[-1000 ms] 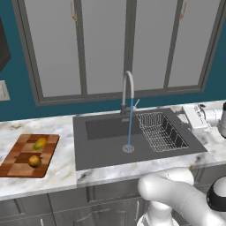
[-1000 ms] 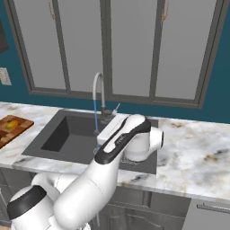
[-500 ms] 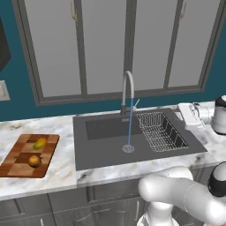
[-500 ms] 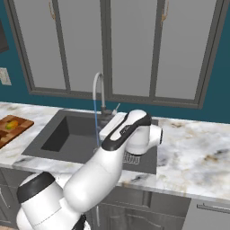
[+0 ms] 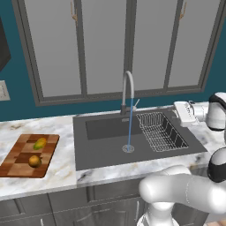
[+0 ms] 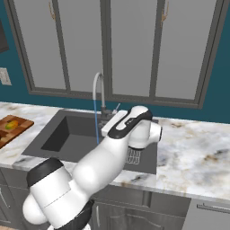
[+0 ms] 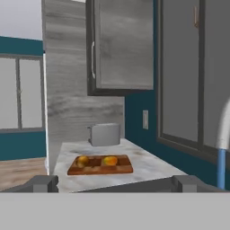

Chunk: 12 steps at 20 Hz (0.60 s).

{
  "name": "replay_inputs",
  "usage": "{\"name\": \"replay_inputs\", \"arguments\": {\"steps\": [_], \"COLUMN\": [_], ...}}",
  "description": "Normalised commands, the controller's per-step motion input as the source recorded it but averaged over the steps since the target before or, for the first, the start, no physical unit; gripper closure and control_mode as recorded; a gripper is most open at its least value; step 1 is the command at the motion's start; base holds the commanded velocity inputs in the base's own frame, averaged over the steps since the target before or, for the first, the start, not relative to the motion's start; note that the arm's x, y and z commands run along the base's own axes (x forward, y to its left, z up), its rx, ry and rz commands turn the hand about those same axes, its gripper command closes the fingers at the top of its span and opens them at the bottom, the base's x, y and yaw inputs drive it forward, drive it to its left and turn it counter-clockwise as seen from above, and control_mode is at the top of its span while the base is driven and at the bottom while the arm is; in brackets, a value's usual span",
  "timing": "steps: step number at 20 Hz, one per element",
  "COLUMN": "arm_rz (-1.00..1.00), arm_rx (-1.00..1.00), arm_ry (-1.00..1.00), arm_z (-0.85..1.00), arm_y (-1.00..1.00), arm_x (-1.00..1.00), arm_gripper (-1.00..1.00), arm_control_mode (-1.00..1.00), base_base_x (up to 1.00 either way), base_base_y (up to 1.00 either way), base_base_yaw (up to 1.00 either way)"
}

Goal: Pick the mango, mango from the sink and place them on the cutting board to airdry. Then turn off the sink faucet.

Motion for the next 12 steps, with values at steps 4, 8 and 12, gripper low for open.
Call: {"name": "replay_inputs", "arguments": {"steps": [4,8,12], "arm_rz": [0.0,0.0,0.0], "arm_rx": [0.01,0.01,0.0], "arm_ry": [0.0,0.0,0.0], "arm_z": [-0.15,-0.07,-0.03], "arm_y": [0.0,0.02,0.13], "arm_x": [0.22,0.24,0.12], "arm_gripper": [-1.0,-1.0,-1.0], "arm_control_mode": [-1.0,-1.0,-1.0], "base_base_x": [0.0,0.0,0.0], "base_base_y": [0.0,0.0,0.0], "base_base_yaw": [0.0,0.0,0.0]}}
